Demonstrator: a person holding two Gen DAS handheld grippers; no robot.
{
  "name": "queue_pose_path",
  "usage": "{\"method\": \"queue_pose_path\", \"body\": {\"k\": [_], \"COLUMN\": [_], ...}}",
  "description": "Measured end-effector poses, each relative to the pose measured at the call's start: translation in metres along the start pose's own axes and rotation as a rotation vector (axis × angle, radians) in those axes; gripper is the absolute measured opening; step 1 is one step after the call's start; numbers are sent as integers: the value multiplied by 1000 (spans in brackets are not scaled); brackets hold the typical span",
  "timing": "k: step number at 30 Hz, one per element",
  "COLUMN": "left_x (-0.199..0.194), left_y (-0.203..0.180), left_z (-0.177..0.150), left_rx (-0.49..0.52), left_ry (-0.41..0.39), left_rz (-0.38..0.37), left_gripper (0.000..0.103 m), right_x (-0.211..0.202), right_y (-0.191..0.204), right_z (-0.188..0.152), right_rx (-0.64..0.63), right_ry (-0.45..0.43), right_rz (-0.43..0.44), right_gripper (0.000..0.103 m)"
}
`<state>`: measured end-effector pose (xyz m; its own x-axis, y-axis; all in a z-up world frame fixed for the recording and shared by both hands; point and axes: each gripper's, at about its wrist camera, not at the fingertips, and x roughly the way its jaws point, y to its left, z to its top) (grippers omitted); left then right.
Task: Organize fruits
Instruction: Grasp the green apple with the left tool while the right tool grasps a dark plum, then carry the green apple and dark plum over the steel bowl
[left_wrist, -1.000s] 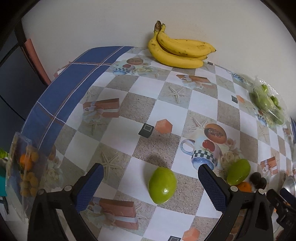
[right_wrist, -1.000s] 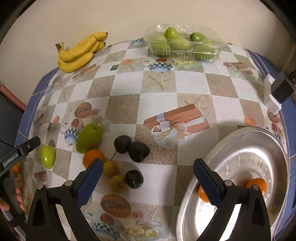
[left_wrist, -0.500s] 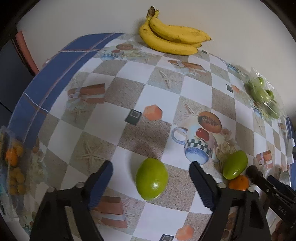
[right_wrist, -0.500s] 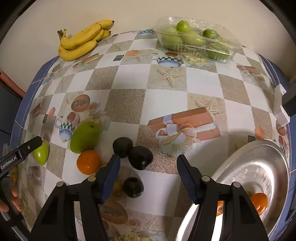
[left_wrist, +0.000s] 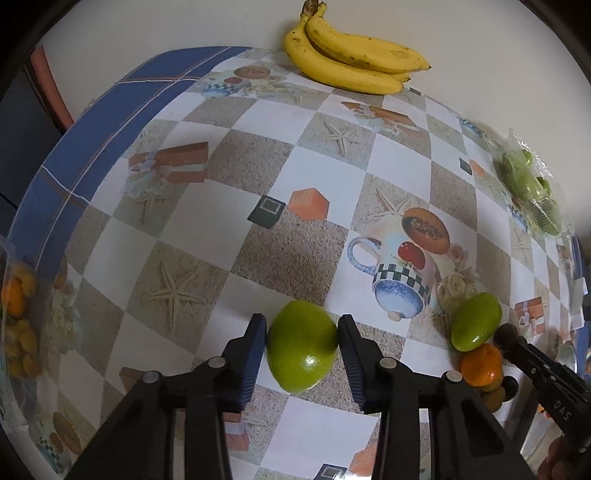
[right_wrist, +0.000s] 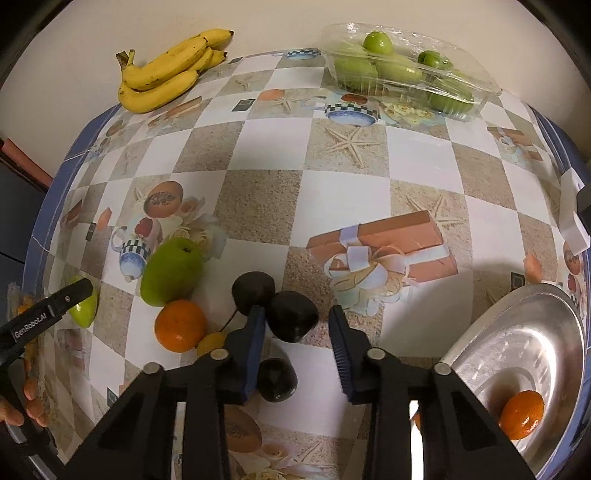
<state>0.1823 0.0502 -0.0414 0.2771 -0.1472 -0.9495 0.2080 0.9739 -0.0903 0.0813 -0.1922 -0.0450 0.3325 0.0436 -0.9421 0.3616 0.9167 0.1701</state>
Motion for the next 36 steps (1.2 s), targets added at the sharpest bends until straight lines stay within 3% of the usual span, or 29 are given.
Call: {"method": "queue_pose_path", "body": {"k": [12, 22, 36], "left_x": [-9, -26, -45], "left_y": [-7, -23, -67], "left_z": [0, -1, -13], "left_rx": [14, 52, 122], "left_ry": [-13, -47, -77], "left_rz": [-18, -27, -49], "left_gripper": [42, 42, 42], "right_x": [-2, -27, -48], "right_y": [0, 1, -5], "right_z": [-4, -16, -39], "right_rx": [13, 52, 119], "right_ry": [-2, -48, -73], "right_rz": [18, 46, 44], "right_gripper": [30, 30, 30]}}
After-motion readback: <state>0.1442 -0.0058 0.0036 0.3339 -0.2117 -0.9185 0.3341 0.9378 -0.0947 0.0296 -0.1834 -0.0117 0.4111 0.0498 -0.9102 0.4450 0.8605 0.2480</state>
